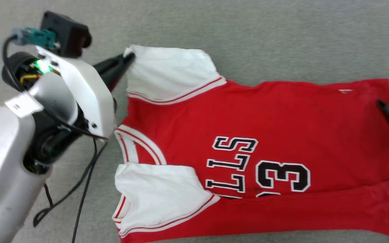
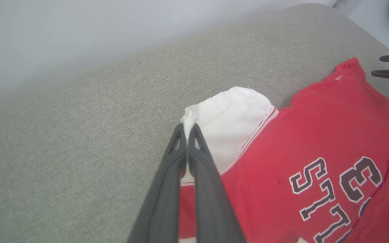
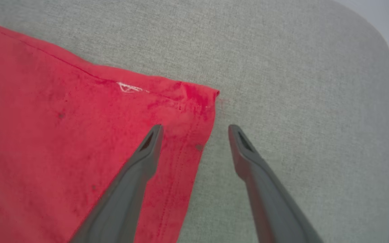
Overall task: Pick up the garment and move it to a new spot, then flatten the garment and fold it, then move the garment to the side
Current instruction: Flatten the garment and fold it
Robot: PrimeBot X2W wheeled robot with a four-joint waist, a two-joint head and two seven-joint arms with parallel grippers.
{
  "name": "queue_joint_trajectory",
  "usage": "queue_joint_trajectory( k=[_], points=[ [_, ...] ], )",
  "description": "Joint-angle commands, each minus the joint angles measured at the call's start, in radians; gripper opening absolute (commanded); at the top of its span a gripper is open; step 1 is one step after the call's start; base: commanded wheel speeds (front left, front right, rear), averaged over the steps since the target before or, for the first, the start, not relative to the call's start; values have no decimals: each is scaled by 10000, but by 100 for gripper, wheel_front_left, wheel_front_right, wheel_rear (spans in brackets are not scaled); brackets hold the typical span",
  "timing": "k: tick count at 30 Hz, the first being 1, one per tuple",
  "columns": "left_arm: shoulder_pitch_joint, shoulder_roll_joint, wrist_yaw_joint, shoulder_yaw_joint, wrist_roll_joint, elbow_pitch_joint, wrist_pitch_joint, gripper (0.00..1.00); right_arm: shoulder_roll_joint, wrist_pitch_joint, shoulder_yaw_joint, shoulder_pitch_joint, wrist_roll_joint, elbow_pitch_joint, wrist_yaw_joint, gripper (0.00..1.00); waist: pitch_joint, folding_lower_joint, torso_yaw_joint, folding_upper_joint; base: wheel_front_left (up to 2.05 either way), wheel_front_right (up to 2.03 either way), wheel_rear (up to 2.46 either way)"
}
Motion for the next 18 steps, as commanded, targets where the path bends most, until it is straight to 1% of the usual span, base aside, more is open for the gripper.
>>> queue_joint_trajectory(
  k=[1, 5, 8, 15, 16, 17, 18],
  points=[
    [242, -28, 88, -98, 100, -252, -67, 0, -188, 193, -70, -311, -73, 184, -11, 100, 316, 1, 394, 0, 0, 0, 0],
    [421, -108, 112, -262, 276, -699, -209, 0, -445, 653, -126, -738, -276, 784, -11, 100, 549, 1, 721, 0, 0, 0, 0],
    [467, -240, 85, -386, 381, -891, -348, 0, -596, 783, -6, -999, -438, 1204, -11, 100, 660, 1, 928, 0, 0, 0, 0],
    [565, -398, -5, -572, 472, -986, -556, 0, -524, 798, 542, -1007, -501, 1895, -4, 100, 725, 1, 1145, 0, 0, 0, 0],
    [631, -441, 30, -647, 544, -903, -623, 0, -410, 740, 607, -947, -382, 2165, 8, 26, 701, 1, 1174, 0, 0, 0, 0],
    [631, -441, 30, -647, 544, -903, -623, 0, -410, 740, 607, -947, -382, 2165, 8, 26, 701, 1, 1174, 0, 0, 0, 0],
    [708, -505, 107, -656, 559, -742, -768, 0, -446, 490, 576, -927, -387, 2480, -9, 0, 609, 1, 1167, 0, 0, 0, 0]
  ],
)
